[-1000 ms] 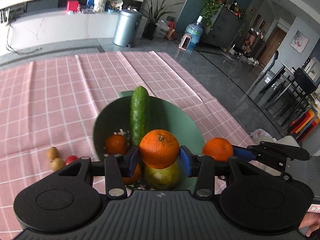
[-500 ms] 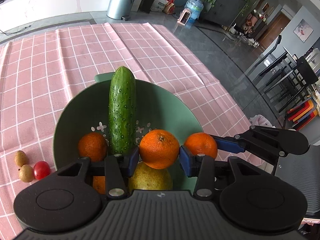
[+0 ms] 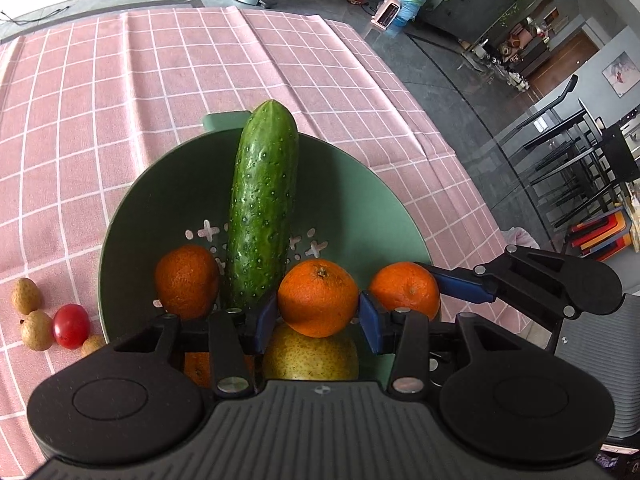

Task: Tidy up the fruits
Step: 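Lower both mandarins into the colander and open both tools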

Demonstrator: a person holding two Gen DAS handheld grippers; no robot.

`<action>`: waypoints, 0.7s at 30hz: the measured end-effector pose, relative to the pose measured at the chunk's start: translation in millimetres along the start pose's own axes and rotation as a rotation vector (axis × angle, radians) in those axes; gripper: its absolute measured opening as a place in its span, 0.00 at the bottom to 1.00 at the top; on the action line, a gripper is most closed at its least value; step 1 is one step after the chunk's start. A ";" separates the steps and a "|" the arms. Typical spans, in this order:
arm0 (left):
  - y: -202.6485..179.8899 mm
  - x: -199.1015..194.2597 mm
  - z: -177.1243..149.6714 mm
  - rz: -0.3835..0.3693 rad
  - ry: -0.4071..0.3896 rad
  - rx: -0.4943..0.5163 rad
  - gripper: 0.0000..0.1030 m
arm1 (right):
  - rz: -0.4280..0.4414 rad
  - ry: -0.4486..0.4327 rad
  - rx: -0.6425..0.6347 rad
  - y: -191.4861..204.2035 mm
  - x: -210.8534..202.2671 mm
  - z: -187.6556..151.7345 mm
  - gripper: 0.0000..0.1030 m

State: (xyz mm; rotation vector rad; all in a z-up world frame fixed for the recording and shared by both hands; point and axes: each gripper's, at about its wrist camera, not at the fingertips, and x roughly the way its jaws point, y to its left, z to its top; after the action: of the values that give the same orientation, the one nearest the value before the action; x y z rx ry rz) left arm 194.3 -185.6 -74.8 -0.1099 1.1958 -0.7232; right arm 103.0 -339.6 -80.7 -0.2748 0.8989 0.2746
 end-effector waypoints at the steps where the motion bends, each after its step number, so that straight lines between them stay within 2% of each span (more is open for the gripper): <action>1: 0.6 -0.7 0.0 -0.002 0.000 -0.003 0.50 | 0.002 0.003 0.000 0.2 -0.1 0.3 0.38; 5: 2.8 -8.4 -0.6 -0.012 -0.010 -0.009 0.58 | 0.005 0.020 -0.008 3.1 1.2 1.3 0.38; 11: 6.3 -38.8 -5.7 -0.004 -0.075 0.003 0.58 | -0.007 0.051 -0.011 4.6 5.9 5.9 0.39; 14: 9.8 -56.6 -9.5 0.041 -0.106 0.010 0.58 | -0.008 0.072 -0.011 4.3 10.7 8.7 0.39; 21: 14.7 -83.2 -23.4 0.216 -0.152 0.076 0.58 | -0.010 0.100 0.015 3.7 16.5 13.4 0.38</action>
State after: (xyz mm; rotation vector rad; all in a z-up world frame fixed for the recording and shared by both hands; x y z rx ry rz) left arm 166.1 -120.5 -23.3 0.0272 1.0158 -0.5597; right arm 121.2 -329.6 -86.4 -0.2817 0.9980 0.2462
